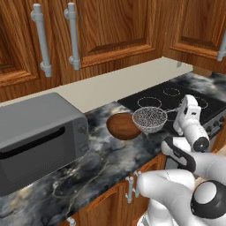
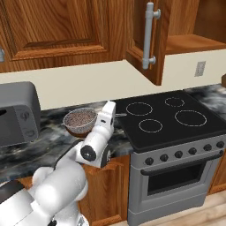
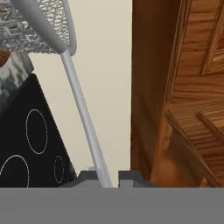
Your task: Open the cabinet and setup a tea strainer by placing it in the bowl upright.
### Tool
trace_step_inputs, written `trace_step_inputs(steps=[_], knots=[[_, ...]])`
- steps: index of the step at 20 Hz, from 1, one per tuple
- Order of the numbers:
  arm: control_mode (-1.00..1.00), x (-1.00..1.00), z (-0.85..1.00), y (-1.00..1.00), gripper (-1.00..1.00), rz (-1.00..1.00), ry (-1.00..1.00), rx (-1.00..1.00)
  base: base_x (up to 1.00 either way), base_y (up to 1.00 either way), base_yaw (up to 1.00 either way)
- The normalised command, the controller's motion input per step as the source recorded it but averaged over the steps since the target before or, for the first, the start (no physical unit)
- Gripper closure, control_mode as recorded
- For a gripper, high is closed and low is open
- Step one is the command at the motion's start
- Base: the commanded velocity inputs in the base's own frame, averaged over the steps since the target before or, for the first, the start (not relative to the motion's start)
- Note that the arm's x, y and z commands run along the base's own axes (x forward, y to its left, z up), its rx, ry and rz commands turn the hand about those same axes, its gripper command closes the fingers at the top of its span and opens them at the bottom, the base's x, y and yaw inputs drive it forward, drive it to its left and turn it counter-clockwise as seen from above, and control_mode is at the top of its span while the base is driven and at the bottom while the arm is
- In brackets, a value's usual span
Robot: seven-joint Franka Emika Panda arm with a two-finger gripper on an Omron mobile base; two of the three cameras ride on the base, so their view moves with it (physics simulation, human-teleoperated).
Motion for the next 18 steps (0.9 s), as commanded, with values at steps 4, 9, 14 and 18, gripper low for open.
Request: trace_step_inputs(steps=[4,9,14,18], knots=[[-1.00,0.30,-0.50,0.22,1.00,0.00,0.02,0.00,0.00,0.00,0.00],[-1.00,0.28,-0.21,0.31,1.00,0.00,-0.05,0.00,0.00,0.00,0.00],[-1.00,0.38,-0.25,0.44,1.00,0.00,-0.08,0.02,0.00,0.00,0.00],[-1.00,0.46,-0.26,0.14,1.00,0.00,-0.10,0.03,0.00,0.00,0.00]])
